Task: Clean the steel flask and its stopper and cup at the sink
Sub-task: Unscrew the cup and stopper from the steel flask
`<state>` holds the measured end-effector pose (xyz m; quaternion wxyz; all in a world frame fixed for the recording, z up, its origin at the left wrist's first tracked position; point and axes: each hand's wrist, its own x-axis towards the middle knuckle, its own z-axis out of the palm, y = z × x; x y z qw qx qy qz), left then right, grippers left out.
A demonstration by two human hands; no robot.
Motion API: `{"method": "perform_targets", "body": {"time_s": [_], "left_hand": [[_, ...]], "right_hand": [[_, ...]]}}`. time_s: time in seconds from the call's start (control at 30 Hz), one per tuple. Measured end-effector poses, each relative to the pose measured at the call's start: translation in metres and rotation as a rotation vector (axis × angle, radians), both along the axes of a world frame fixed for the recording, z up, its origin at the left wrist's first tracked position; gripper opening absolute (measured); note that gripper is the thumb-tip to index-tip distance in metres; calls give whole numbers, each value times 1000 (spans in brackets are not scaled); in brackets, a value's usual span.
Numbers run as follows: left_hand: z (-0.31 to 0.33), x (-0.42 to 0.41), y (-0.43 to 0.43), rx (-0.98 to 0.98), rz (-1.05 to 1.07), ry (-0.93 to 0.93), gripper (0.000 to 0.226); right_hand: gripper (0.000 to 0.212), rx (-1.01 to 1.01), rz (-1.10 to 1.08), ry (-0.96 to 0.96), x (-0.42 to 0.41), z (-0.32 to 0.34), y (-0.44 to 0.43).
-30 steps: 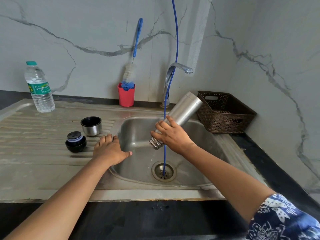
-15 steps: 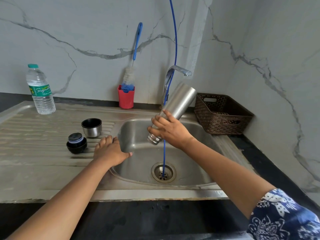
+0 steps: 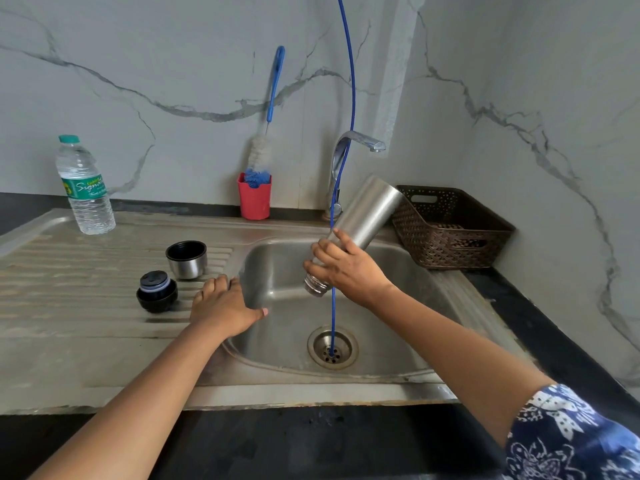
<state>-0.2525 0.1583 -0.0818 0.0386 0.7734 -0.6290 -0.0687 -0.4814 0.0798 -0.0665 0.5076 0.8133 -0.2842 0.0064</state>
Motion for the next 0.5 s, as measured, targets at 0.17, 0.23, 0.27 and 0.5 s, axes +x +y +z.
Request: {"method": "perform_targets", "body": {"time_s": [0.17, 0.23, 0.27, 0.5], "left_hand": [[0, 1, -3, 10, 3, 11, 90], [-1, 2, -4, 14, 4, 20, 89], [-2, 3, -5, 14, 4, 25, 87], [-1, 6, -9, 15, 0, 62, 80]], "right_hand": [[68, 125, -58, -287, 3, 2, 5], [70, 204, -62, -483, 2, 9, 5], [73, 257, -72, -584, 0, 15, 5], [84, 883, -63, -1366, -28, 50, 4]]}}
